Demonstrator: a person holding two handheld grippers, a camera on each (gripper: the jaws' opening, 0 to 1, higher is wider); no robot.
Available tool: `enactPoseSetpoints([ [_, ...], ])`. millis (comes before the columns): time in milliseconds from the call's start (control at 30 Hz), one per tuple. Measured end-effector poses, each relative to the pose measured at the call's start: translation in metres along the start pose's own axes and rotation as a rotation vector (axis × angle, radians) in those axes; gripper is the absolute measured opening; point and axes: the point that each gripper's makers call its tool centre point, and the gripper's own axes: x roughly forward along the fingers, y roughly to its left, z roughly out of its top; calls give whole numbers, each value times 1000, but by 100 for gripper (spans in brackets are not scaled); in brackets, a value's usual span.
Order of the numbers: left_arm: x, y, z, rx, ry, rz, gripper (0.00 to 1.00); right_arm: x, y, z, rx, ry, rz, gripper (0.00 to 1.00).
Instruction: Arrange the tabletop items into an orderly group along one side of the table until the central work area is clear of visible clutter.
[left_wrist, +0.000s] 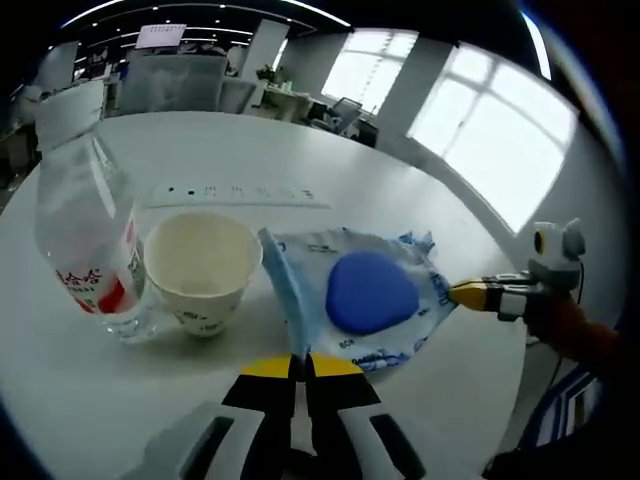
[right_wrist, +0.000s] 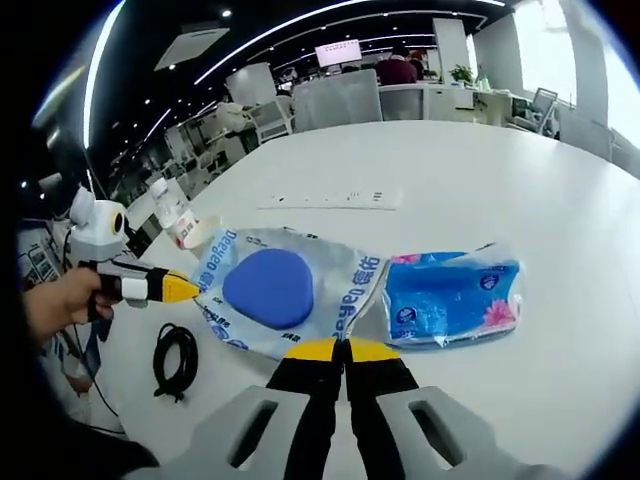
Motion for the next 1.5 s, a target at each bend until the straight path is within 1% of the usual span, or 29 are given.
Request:
enactPoseSetpoints([
  [67,3,1,0,10,-2,3,2,3,-2,1,12,-4,-2,0],
  [133,6,4,-1,6,1,10,2,5,0,4,15,-8,-1,0],
  [300,10,14,-2,-11,5,27,2,16,5,2,-5,2,8,0],
  [367,13,20,-2,-14,3,32,2,25,5,3,-21,0,11,0],
  [433,15,23,-2,-24,2,40,2,27,4,5,-31,-3,15,0],
  [533,16,25,-1,-23,-1,52,2,32,2,5,-51,-2,13,0],
  [567,18,26,-2,-27,1,57,2,38,2,7,-65,-8,13,0],
  [633,20,28,-2,-37,0,68,2,39,0,7,-67,-6,9,0],
  [700,22,29,-3,-33,-1,81,2,46,-3,5,-74,-6,9,0],
  [767,23,29,-4,-31,-3,89,2,48,-4,4,-77,-3,4,0],
  [933,27,30,0,-25,-17,106,2,49,-8,1,-95,6,-10,0],
  [1100,31,34,-3,-19,-11,128,4,53,-10,-2,-127,10,-1,0],
  [1200,28,36,-3,19,-20,152,6,52,-10,-3,-131,13,3,1],
  [1233,27,36,-3,20,-21,154,6,52,-10,-2,-133,12,3,1],
  [1367,22,36,-1,6,-34,166,7,46,-9,1,-141,-8,7,2],
  [1400,19,36,-1,7,-38,167,7,43,-8,3,-149,-25,13,4],
  [1467,15,35,-1,21,-41,175,8,40,-5,5,-147,-41,32,7],
  [1500,13,34,0,28,-51,179,10,38,-4,6,-146,-42,34,8],
])
